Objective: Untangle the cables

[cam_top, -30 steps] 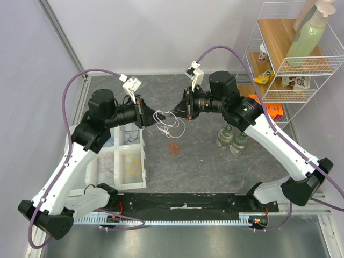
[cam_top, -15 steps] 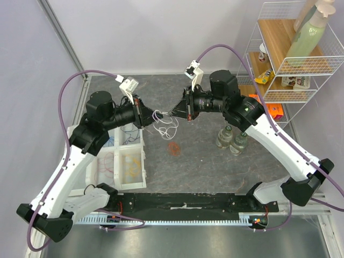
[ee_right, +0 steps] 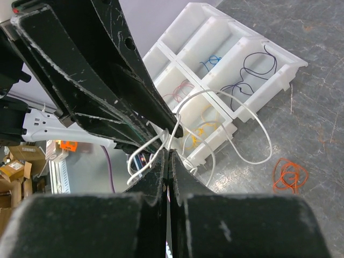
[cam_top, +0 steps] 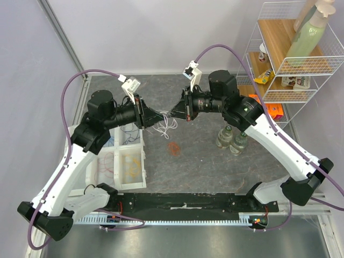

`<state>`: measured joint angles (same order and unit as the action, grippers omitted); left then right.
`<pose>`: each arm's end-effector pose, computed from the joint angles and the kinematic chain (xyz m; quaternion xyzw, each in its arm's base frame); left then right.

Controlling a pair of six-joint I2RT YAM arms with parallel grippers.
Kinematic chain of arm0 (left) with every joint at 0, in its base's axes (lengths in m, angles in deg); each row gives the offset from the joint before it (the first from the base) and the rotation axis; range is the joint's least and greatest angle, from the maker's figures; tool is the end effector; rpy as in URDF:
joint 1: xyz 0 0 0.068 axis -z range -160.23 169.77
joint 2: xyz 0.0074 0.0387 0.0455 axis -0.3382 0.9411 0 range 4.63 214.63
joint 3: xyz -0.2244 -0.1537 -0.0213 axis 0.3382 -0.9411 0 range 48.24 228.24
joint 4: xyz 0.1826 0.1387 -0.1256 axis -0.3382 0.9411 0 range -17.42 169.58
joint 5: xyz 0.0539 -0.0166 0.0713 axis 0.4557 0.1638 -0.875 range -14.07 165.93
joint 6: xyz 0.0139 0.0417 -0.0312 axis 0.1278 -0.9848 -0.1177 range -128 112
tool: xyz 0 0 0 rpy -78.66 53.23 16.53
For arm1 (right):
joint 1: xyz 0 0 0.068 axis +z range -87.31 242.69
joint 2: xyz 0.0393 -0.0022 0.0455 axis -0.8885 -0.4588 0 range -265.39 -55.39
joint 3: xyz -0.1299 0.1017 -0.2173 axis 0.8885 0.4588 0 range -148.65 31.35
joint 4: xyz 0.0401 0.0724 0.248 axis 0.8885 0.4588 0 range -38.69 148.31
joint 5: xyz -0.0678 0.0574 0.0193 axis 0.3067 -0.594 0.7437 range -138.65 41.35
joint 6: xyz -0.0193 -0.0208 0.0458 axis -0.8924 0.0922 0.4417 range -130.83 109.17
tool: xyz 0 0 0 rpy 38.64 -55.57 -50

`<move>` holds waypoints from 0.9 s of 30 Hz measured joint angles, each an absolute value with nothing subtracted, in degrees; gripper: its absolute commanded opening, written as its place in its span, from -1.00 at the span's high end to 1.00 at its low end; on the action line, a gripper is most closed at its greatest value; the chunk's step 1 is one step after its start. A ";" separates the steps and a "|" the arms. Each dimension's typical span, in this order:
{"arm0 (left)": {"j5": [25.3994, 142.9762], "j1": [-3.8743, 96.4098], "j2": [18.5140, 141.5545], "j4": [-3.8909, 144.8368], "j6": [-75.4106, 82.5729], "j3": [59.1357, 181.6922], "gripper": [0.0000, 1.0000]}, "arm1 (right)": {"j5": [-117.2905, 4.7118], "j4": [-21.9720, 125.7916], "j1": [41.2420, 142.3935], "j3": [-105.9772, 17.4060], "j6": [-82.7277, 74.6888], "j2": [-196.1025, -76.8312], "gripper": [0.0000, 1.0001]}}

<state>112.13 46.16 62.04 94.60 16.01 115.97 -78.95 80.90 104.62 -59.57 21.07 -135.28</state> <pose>0.1777 -0.1116 0.4180 0.2114 0.7330 -0.4735 0.4403 0.2125 0.2151 0.4459 -0.2205 0.7674 0.5081 0.3231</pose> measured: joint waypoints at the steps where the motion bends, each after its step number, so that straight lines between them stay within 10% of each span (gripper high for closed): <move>1: 112.15 46.16 62.17 94.53 16.03 115.97 0.55 | -79.08 80.90 104.75 -59.57 21.07 -135.37 1.00; 5: 112.09 46.16 63.04 94.12 16.34 115.95 0.96 | -79.63 80.88 104.97 -59.57 21.07 -135.76 1.00; 27: 100.00 46.20 55.63 97.85 15.05 113.74 0.97 | -79.85 80.88 104.97 -59.57 19.71 -136.66 1.00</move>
